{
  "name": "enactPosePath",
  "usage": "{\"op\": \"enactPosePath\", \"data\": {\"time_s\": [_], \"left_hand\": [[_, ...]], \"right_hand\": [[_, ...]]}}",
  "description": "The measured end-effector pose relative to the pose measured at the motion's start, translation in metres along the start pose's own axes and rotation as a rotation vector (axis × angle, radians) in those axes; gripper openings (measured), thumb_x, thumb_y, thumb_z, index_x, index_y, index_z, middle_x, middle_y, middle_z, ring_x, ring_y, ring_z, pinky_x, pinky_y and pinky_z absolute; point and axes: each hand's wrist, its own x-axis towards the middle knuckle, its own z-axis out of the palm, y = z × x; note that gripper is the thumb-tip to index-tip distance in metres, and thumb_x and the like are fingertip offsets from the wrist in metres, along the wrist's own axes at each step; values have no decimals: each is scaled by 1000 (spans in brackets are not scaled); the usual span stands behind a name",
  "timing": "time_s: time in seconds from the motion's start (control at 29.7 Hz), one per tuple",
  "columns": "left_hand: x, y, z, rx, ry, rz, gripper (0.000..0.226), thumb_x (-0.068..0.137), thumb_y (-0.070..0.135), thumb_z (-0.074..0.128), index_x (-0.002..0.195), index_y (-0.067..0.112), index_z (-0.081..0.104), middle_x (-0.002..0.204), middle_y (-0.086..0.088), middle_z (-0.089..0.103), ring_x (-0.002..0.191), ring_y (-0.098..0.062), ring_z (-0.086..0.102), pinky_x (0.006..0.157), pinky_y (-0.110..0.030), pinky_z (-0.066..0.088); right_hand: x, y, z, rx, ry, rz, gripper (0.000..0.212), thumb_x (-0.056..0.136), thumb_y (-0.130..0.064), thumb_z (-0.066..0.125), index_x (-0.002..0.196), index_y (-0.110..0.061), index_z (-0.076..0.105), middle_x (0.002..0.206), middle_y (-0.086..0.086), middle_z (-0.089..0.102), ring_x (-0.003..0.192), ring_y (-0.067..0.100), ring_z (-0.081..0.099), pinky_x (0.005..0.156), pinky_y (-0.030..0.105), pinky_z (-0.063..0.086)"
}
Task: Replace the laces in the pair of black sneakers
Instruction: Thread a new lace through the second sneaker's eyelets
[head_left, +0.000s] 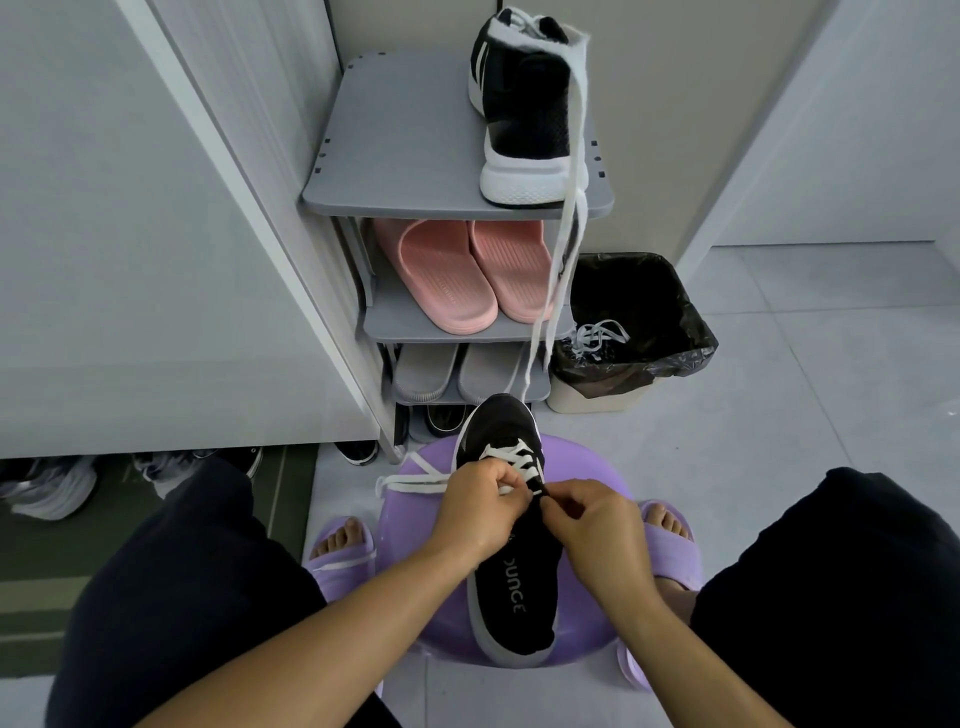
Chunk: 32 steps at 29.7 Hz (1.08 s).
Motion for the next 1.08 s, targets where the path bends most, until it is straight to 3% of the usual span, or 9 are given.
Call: {"op": "enactPosePath", "data": {"time_s": [0.1, 0.24, 0.34, 0.51, 0.57, 0.74, 0.84, 0.94, 1.08], "left_hand": [[2, 1, 0, 129, 3, 43, 5, 85, 14, 61, 82, 14, 65, 86, 0, 67, 79, -12, 62, 73, -24, 48], [3, 3, 1, 153, -5, 39, 7, 86, 16, 60, 87, 13, 66, 90, -2, 69, 85, -17, 64, 77, -30, 52], [3, 1, 1, 131, -11, 35, 8, 86, 15, 60, 89, 11, 66, 92, -3, 69, 86, -16, 63, 77, -27, 50], [4, -2, 2, -4, -20, -19, 7, 86, 10, 60, 88, 8, 66, 82, 1, 63, 72, -7, 56, 61, -12, 42], [6, -2, 1, -37, -29, -27, 7, 86, 10, 61, 88, 7, 67, 82, 1, 63, 74, -7, 56, 61, -10, 41], [7, -5, 1, -44, -64, 62, 9, 85, 10, 64, 88, 3, 68, 72, 9, 60, 65, 6, 53, 61, -3, 38], [6, -6, 2, -27, -66, 86, 10, 85, 8, 63, 90, 2, 68, 77, 6, 61, 66, 5, 52, 63, -2, 38], [4, -8, 4, 56, -44, 150, 22, 79, 10, 68, 100, 10, 63, 96, 4, 55, 87, -8, 54, 79, -18, 43], [-3, -17, 4, 379, 104, 180, 68, 72, 22, 70, 132, 24, 39, 125, 3, 40, 121, -15, 32, 97, -29, 25]], "right_hand": [[2, 1, -1, 41, 25, 23, 13, 82, -10, 63, 86, -15, 74, 81, -4, 71, 78, 13, 64, 72, 22, 48], [6, 3, 1, 220, 35, 126, 15, 81, -4, 63, 75, -16, 69, 74, -6, 69, 69, 10, 61, 61, 8, 44], [7, 1, 3, 145, 25, 118, 8, 82, -9, 64, 81, -14, 70, 75, -5, 68, 70, 10, 60, 60, 10, 43], [1, 0, 7, -179, 63, -61, 9, 86, -18, 62, 88, -12, 69, 89, -1, 62, 78, 17, 58, 71, 29, 46], [1, 3, 8, -171, 43, -84, 10, 87, -20, 61, 87, -12, 67, 88, -1, 62, 78, 16, 58, 72, 26, 45], [6, 5, -1, 566, -53, 261, 13, 89, -1, 56, 79, -1, 66, 74, 9, 67, 70, 18, 59, 70, 24, 50], [8, 1, -4, 741, -125, 329, 14, 87, 5, 56, 76, -1, 63, 61, 2, 64, 58, 12, 57, 59, 15, 51], [7, 1, 1, 802, -68, 332, 19, 88, 5, 52, 73, -2, 61, 60, 5, 58, 58, 15, 50, 54, 16, 47], [11, 5, 0, 917, 19, 387, 21, 94, 2, 43, 76, -2, 54, 65, 8, 62, 63, 17, 62, 59, 21, 55]]}}
